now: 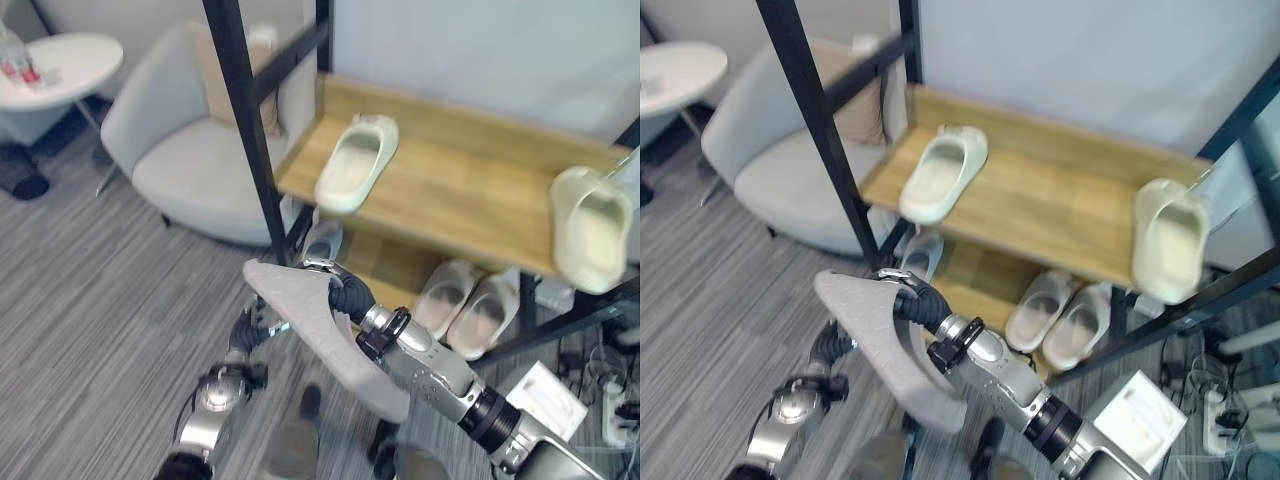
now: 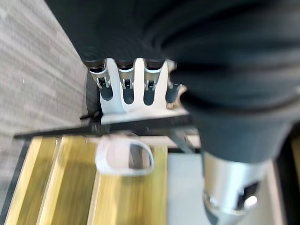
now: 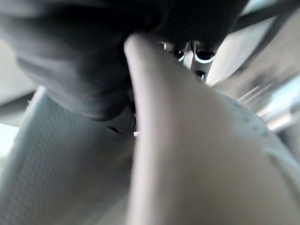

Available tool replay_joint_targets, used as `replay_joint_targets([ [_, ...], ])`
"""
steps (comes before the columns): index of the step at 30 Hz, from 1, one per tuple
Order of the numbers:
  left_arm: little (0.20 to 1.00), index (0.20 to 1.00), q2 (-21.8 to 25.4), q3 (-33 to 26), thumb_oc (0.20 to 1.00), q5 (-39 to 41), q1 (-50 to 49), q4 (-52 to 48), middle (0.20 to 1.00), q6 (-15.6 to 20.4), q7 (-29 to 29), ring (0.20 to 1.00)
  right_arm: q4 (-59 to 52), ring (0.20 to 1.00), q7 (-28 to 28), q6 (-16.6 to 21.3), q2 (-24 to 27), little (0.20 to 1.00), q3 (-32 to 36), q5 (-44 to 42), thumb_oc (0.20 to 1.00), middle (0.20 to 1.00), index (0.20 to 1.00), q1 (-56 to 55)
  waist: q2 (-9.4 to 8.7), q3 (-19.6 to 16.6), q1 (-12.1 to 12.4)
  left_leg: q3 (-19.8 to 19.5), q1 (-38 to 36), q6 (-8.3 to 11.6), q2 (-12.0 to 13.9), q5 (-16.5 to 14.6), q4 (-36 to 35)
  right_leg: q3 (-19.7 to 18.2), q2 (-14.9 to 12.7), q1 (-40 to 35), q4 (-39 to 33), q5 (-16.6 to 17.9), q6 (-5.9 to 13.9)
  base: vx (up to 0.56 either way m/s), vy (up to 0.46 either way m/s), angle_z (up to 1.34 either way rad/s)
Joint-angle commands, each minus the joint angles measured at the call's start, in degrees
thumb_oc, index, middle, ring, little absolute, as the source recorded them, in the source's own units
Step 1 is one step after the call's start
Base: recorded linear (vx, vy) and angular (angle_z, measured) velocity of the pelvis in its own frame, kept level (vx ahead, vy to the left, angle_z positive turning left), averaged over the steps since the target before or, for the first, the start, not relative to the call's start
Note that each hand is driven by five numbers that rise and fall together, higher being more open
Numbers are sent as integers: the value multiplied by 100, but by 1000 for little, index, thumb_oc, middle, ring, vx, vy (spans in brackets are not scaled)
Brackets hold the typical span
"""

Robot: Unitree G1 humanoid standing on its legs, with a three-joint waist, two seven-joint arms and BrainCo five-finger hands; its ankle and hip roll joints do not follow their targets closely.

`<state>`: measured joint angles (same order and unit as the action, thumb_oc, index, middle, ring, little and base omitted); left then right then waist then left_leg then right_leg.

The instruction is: Arrange the slippers neatly on the shoe rack.

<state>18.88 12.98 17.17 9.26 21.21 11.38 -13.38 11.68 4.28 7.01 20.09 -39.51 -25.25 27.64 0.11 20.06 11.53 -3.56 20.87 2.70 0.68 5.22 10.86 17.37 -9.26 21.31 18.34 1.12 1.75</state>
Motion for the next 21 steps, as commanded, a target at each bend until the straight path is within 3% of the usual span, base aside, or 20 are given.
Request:
replay_joint_targets([
  [1, 1000, 1000, 132, 31, 1000, 180, 639, -80, 1000, 642, -576, 1000, 459, 200, -1527, 493, -115, 200, 589, 2215, 200, 200, 200, 1089, -78, 220, 12, -244, 635, -61, -40, -179, 394, -218, -428, 110, 342, -6, 493, -154, 50, 18],
  [2, 1000, 1000, 134, 30, 1000, 181, 650, -72, 1000, 646, -576, 1000, 476, 200, -1533, 502, -122, 200, 587, 2218, 200, 200, 200, 1102, -87, 208, 15, -239, 667, -61, -41, -188, 414, -226, -432, 144, 363, -14, 493, -244, 79, 3],
  [3, 1000, 1000, 113, 166, 1000, 228, 925, -78, 1000, 692, -716, 1000, 1238, 200, -2217, 360, -38, 200, 746, 2960, 200, 200, 200, 1655, -50, 246, 46, -268, 1006, -88, -43, -207, 594, -261, -459, 464, 535, -48, 490, -96, 35, -9],
  [6, 1000, 1000, 55, 286, 1000, 229, 1226, -55, 1000, 711, -819, 1000, 1836, 200, -2704, 223, -40, 200, 976, 3287, 200, 200, 200, 2101, -52, 288, 67, -280, 1303, -123, -50, -242, 744, -306, -450, 767, 687, -84, 481, -129, 24, 43],
  [8, 1000, 1000, -9, 579, 1000, 266, 1594, -73, 1000, 730, -822, 1000, 2913, 200, -3205, -5, 81, 200, 1161, 3504, 200, 200, 200, 2856, -1, 378, 133, -345, 1611, -131, -91, -248, 835, -263, -470, 1065, 816, -121, 478, -106, -2, -7],
  [21, 1000, 1000, 62, 1337, 1000, 347, 1923, -516, 1000, 609, -477, 1000, 5325, 200, -3457, -209, 490, 200, 926, 2796, 200, 200, 200, 4495, 79, 544, 423, -547, 1809, -74, -184, -164, 537, -12, -454, 1232, 676, -225, 480, 11, -13, 4],
])
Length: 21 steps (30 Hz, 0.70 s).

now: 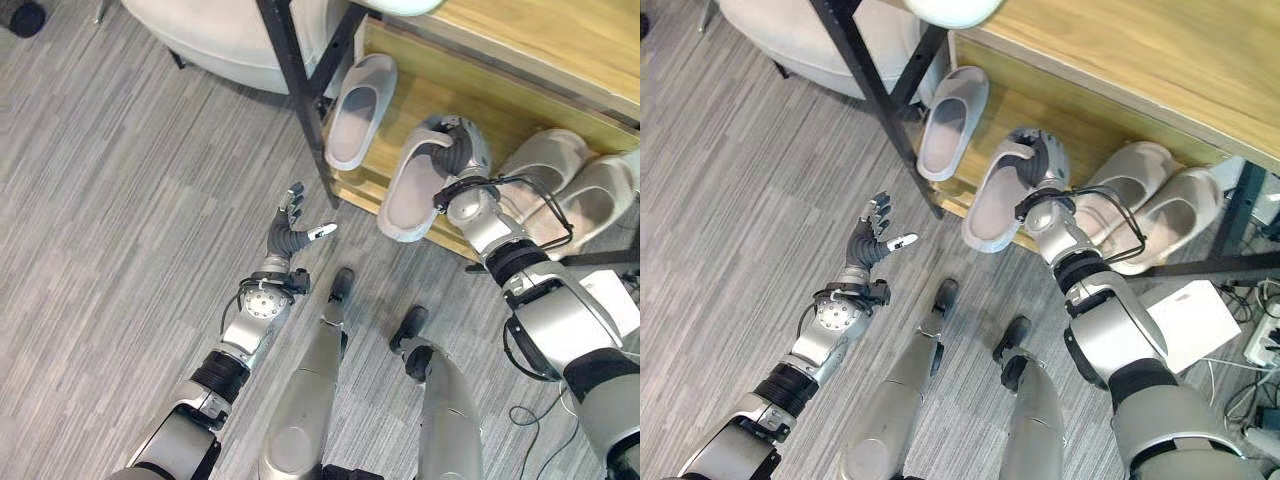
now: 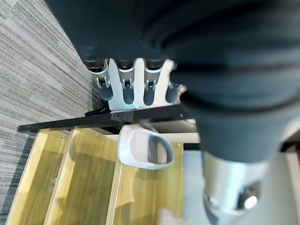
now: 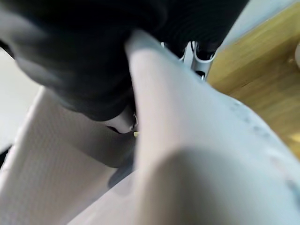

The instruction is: Arrange the slippers neatly on the shoe rack.

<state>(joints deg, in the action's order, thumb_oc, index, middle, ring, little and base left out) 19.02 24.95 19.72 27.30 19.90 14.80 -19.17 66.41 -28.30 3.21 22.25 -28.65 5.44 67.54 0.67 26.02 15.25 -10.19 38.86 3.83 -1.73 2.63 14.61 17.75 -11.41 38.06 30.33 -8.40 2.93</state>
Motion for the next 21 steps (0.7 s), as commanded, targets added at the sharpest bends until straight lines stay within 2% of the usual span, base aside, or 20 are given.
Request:
replay_joint_targets([
  [1, 1000, 1000, 47, 140, 1000, 91, 121, -385, 1000, 266, 102, 1000, -145, 200, -198, 174, 274, 200, -161, -274, 200, 200, 200, 508, 25, -51, 50, 113, 9, -186, 57, 96, 162, -47, -238, -445, -525, 727, 363, 48, -26, 18],
  [4, 1000, 1000, 22, 260, 1000, 99, 152, -426, 1000, 257, 152, 1000, 107, 200, -175, 163, 372, 200, -229, -361, 200, 200, 200, 674, 51, -1, 109, 65, 29, -169, 30, 108, 105, 52, -248, -482, -592, 712, 378, 91, -42, 25],
  [5, 1000, 1000, 34, 307, 1000, 110, 138, -492, 1000, 250, 163, 1000, 262, 200, -172, 145, 402, 200, -263, -418, 200, 200, 200, 762, 32, -14, 147, 34, -44, -146, 15, -89, 80, 37, -242, -545, -581, 543, 455, 100, -31, 17],
  [6, 1000, 1000, 44, 342, 1000, 105, 135, -539, 1000, 244, 181, 1000, 346, 200, -185, 137, 442, 200, -259, -440, 200, 200, 200, 798, 67, 17, 186, 43, 7, -166, 5, 104, 25, 110, -251, -524, -672, 716, 403, 186, -68, 17],
  [7, 1000, 1000, 43, 368, 1000, 124, 122, -573, 1000, 231, 194, 1000, 424, 200, -202, 128, 489, 200, -269, -475, 200, 200, 200, 843, 49, -10, 204, 8, -59, -146, 4, -84, 13, 72, -247, -577, -654, 547, 472, -9, 17, 16],
  [8, 1000, 1000, 63, 403, 1000, 135, 103, -639, 1000, 231, 218, 1000, 485, 200, -210, 113, 552, 200, -271, -510, 200, 200, 200, 894, 80, 17, 253, 13, 9, -168, -5, 104, -19, 151, -267, -558, -742, 725, 426, 163, -62, 19],
  [9, 1000, 1000, 70, 434, 1000, 132, 81, -675, 1000, 225, 235, 1000, 538, 200, -211, 104, 599, 200, -282, -544, 200, 200, 200, 931, 65, -12, 269, -20, -56, -149, -8, -87, -15, 111, -258, -611, -711, 554, 490, -15, 20, 12],
  [10, 1000, 1000, 85, 455, 1000, 127, 72, -731, 1000, 226, 256, 1000, 579, 200, -219, 101, 689, 200, -273, -557, 200, 200, 200, 953, 98, 18, 311, -12, 12, -174, -29, 97, -33, 189, -276, -585, -771, 719, 437, 135, -53, 11],
  [11, 1000, 1000, 81, 452, 1000, 129, 68, -728, 1000, 223, 254, 1000, 579, 200, -215, 102, 687, 200, -279, -557, 200, 200, 200, 949, 74, -11, 294, -33, -52, -153, -23, -91, -20, 128, -265, -623, -719, 549, 497, 79, -29, 16],
  [12, 1000, 1000, 117, 497, 1000, 115, 32, -825, 1000, 221, 310, 1000, 612, 200, -213, 96, 811, 200, -300, -567, 200, 200, 200, 971, 92, -6, 344, -59, -52, -161, -64, -123, 1, 149, -279, -646, -700, 515, 500, 161, -65, 20],
  [18, 1000, 1000, 148, 558, 1000, 128, -40, -917, 1000, 197, 415, 1000, 754, 200, -151, 13, 1123, 200, -372, -504, 200, 200, 200, 995, 135, -30, 424, -111, -64, -174, -107, -145, -55, 196, -291, -685, -725, 483, 491, 57, -11, 8],
  [19, 1000, 1000, 159, 558, 1000, 124, -45, -914, 1000, 191, 429, 1000, 775, 332, -112, 2, 1161, 332, -393, -492, 332, 332, 332, 999, 139, -30, 425, -113, -69, -177, -108, -140, -76, 196, -284, -684, -730, 480, 489, 36, 6, 0],
  [20, 1000, 1000, 171, 553, 1000, 114, -58, -921, 1000, 189, 445, 1000, 800, 1000, -53, -13, 1182, 1000, -419, -473, 1000, 1000, 1000, 985, 142, -29, 425, -116, -73, -176, -108, -137, -86, 197, -283, -677, -731, 484, 489, 0, 0, 0],
  [21, 1000, 1000, 177, 549, 1000, 119, -71, -920, 1000, 194, 460, 1000, 824, 1000, 2, -18, 1179, 1000, -442, -471, 1000, 1000, 1000, 990, 139, -31, 429, -124, -87, -177, -109, -134, -109, 184, -274, -675, -746, 490, 490, 0, 0, 0],
])
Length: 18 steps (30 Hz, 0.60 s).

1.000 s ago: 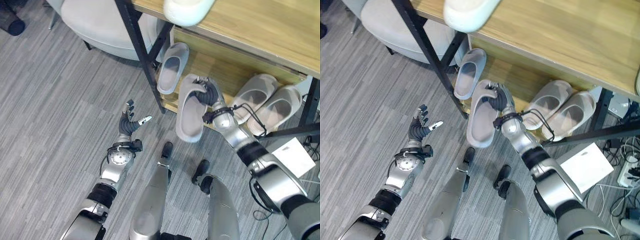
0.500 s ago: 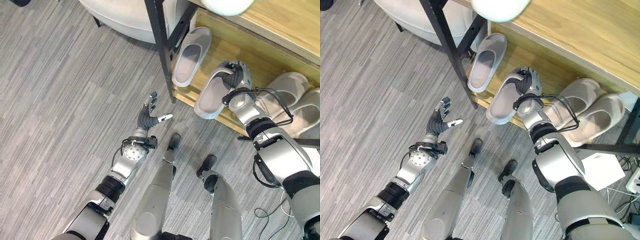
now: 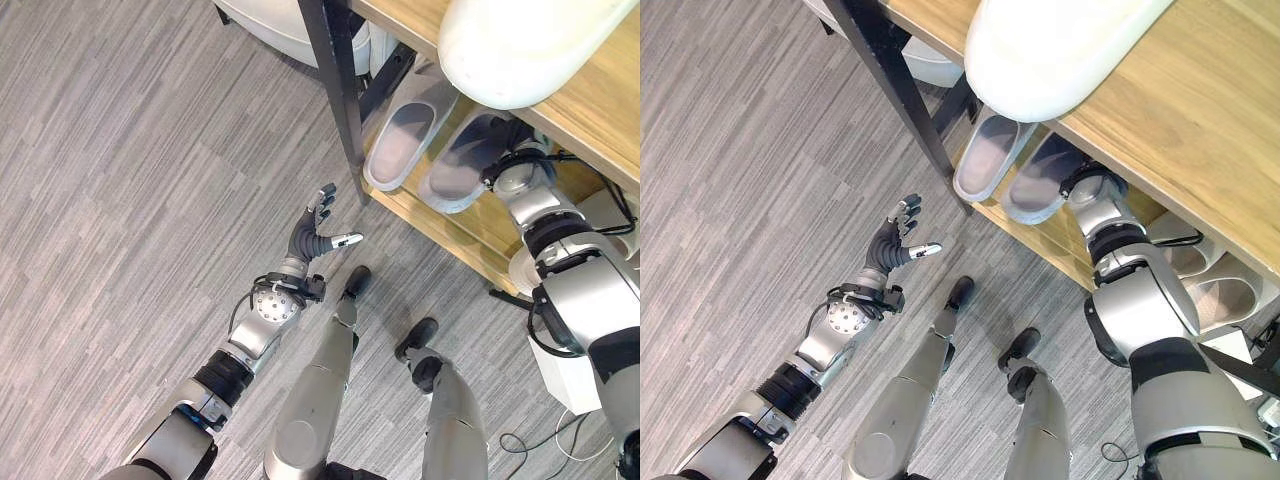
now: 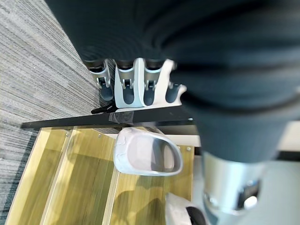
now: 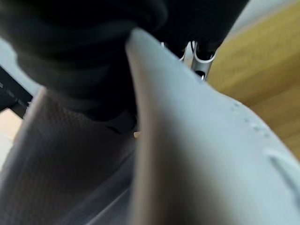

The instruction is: Arrange the slippers neatly on the shoe rack.

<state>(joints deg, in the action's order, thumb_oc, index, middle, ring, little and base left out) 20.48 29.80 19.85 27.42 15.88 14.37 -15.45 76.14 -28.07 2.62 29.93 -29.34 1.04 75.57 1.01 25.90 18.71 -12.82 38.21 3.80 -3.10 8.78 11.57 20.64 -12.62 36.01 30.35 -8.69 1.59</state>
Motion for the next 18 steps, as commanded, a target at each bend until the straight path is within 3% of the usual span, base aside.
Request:
replay_joint_targets([
  [1, 1000, 1000, 34, 46, 1000, 109, -89, -512, 1000, 238, 93, 1000, -142, 1000, 14, 50, 400, 1000, -351, -79, 1000, 1000, 1000, 191, 102, -16, 74, 137, -38, -175, 37, -748, 173, -120, -146, -469, -770, 531, 623, 11, -4, 3],
  [7, 1000, 1000, 59, -16, 1000, 73, -69, -389, 1000, 217, 45, 1000, -438, 1000, -58, 165, 158, 1000, -296, -289, 1000, 1000, 1000, 148, 20, -20, -44, 201, -149, -178, 91, -740, 83, -187, -86, -493, -883, 608, 621, -9, 8, -1],
  [8, 1000, 1000, 65, -15, 1000, 71, -67, -393, 1000, 219, 46, 1000, -442, 1000, -64, 162, 158, 1000, -289, -289, 1000, 1000, 1000, 148, 41, 14, -29, 225, -86, -198, 83, -556, 78, -125, -100, -457, -933, 778, 563, -90, 45, -9],
  [18, 1000, 1000, 175, -110, 1000, 0, -14, -373, 1000, 186, -75, 1000, -699, 1000, -299, 256, -157, 1000, -24, -674, 1000, 1000, 1000, 328, -43, 77, -264, 327, -184, -190, 130, -565, 19, -254, -34, -446, -1016, 865, 557, -23, 9, -6],
])
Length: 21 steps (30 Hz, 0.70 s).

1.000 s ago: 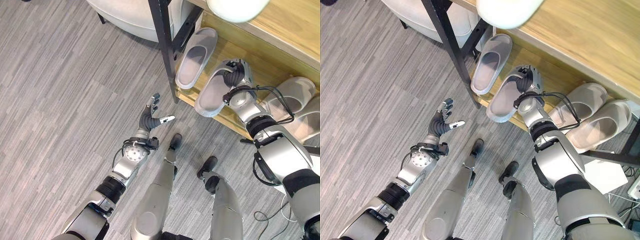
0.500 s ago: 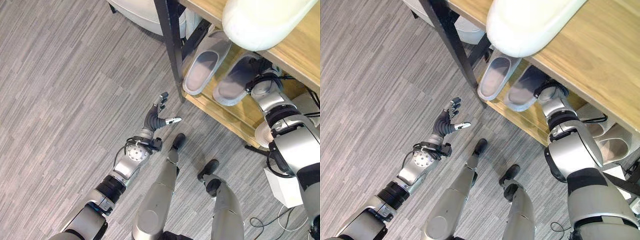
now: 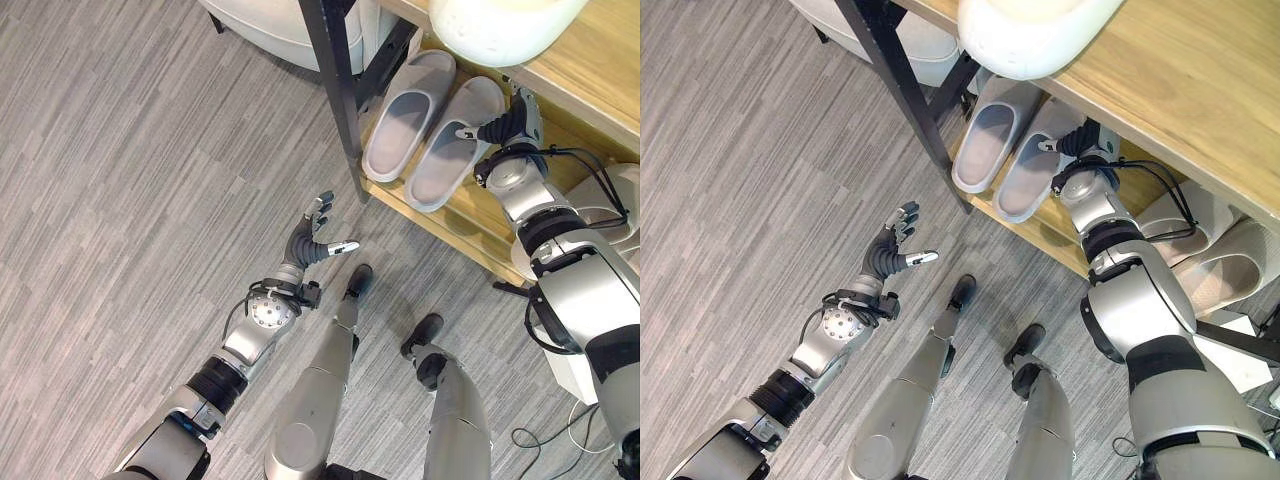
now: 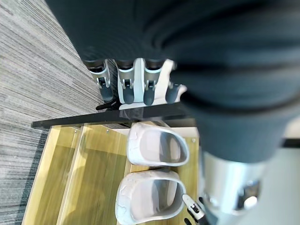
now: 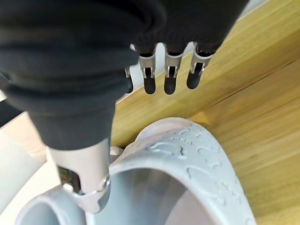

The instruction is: Arrange the slippers neatly on the shoe rack.

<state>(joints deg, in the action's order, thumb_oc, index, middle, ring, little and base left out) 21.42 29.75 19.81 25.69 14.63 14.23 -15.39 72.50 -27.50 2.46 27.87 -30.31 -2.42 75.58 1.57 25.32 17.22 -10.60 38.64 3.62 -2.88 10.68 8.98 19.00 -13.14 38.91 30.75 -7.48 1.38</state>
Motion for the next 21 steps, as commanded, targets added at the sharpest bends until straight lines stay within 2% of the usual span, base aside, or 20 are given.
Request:
replay_joint_targets([
  [1, 1000, 1000, 82, -112, 1000, 1, 161, -241, 1000, 195, -99, 1000, -396, 1000, -405, 301, 25, 1000, 156, -446, 1000, 1000, 1000, 304, -105, 137, -133, 105, -239, -174, 111, -755, 262, -105, 23, -739, -1065, 745, 578, -18, 9, -5],
  [5, 1000, 1000, 41, -148, 1000, -75, 223, -119, 1000, 147, -234, 1000, -851, 1000, -729, 590, -265, 1000, 791, -1255, 1000, 1000, 1000, 4, -138, 150, -257, 134, -300, -179, 134, -775, 234, -153, 46, -757, -1076, 747, 576, -13, 10, -6],
  [9, 1000, 1000, 29, -191, 1000, -122, 227, -31, 1000, 116, -325, 1000, -1166, 1000, -773, 795, -622, 1000, 1144, -1802, 1000, 1000, 1000, -321, -164, 160, -348, 161, -368, -178, 153, -790, 188, -185, 70, -817, -1130, 758, 571, -10, -2, -13],
  [10, 1000, 1000, 33, -223, 1000, -139, 212, -27, 1000, 87, -353, 1000, -1378, 1000, -734, 931, -898, 1000, 1324, -2156, 1000, 1000, 1000, -612, -179, 166, -397, 164, -409, -177, 161, -791, 164, -192, 76, -857, -1157, 766, 572, -1, -8, -13],
  [12, 1000, 1000, 27, -252, 1000, -174, 212, 4, 1000, 70, -370, 1000, -1532, 1000, -591, 1017, -1146, 1000, 1395, -2429, 1000, 1000, 1000, -848, -196, 168, -435, 171, -433, -169, 176, -795, 153, -193, 78, -890, -1181, 783, 573, 1, -10, -11],
  [15, 1000, 1000, 29, -264, 1000, -171, 222, 10, 1000, 69, -380, 1000, -1587, 1000, -477, 1038, -1298, 1000, 1397, -2520, 1000, 1000, 1000, -977, -197, 171, -447, 158, -448, -160, 174, -800, 157, -171, 72, -904, -1182, 787, 569, 1, -6, -5],
  [21, 1000, 1000, 3, -235, 1000, -162, 310, -4, 1000, 46, -469, 1000, -1056, 1000, -220, 1198, -1816, 1000, 1580, -3567, 1000, 1000, 1000, -844, -142, 214, -372, 126, -454, -146, 157, -799, 152, -147, 69, -909, -1155, 791, 565, 0, 0, 0],
])
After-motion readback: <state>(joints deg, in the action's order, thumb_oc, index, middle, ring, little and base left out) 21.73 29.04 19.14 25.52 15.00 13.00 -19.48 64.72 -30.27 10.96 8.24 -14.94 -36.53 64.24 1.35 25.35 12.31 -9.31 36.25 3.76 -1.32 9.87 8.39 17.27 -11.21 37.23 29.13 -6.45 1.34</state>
